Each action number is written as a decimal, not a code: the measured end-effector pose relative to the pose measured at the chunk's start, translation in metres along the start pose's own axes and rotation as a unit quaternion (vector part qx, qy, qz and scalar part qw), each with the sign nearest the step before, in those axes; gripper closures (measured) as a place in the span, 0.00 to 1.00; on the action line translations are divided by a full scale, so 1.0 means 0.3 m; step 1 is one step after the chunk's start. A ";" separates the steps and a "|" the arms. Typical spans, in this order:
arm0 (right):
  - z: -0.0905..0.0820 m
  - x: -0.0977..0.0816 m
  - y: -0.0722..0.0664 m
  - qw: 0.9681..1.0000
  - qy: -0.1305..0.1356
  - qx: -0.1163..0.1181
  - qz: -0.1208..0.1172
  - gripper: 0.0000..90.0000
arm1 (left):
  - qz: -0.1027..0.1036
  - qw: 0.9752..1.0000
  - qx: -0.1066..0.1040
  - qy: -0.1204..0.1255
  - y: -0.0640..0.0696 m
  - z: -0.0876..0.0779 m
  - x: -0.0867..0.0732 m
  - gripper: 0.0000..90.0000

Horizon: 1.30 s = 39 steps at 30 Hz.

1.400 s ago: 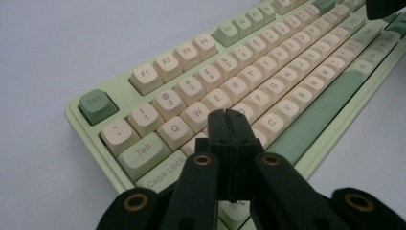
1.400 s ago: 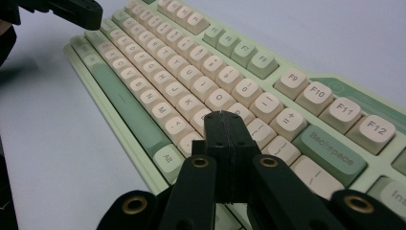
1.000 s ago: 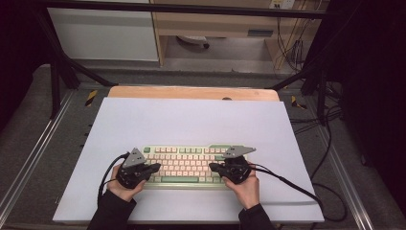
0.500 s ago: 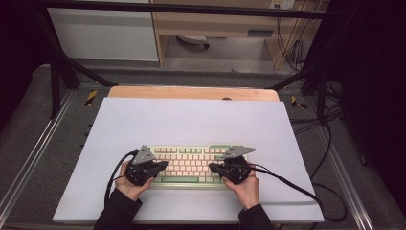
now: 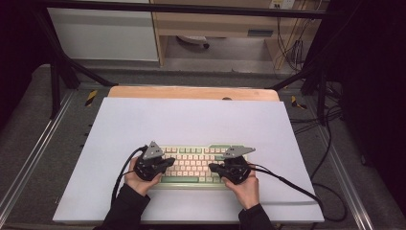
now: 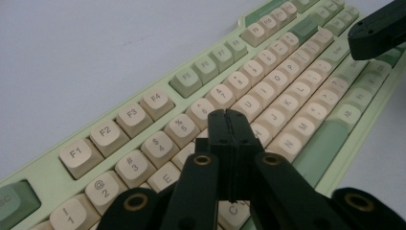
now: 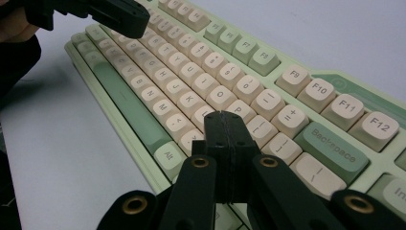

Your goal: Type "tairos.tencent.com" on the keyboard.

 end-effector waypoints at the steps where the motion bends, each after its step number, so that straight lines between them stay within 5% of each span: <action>1: 0.001 0.000 0.001 1.000 0.000 0.000 -0.002 1.00 | -0.001 1.000 0.001 0.000 -0.001 0.005 0.002 1.00; 39: -0.002 0.001 -0.001 1.000 0.002 0.002 0.000 1.00 | 0.009 1.000 0.010 -0.018 -0.011 0.075 -0.012 1.00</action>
Point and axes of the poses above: each handheld gripper's, and its own axes: z roughly forward along the jaws, x roughly out of its top, y roughly to its right, the point moved 3 cm from there along z, roughly forward along the jaws, and after that the axes turned 13 degrees about -z, right-handed, at the moved point
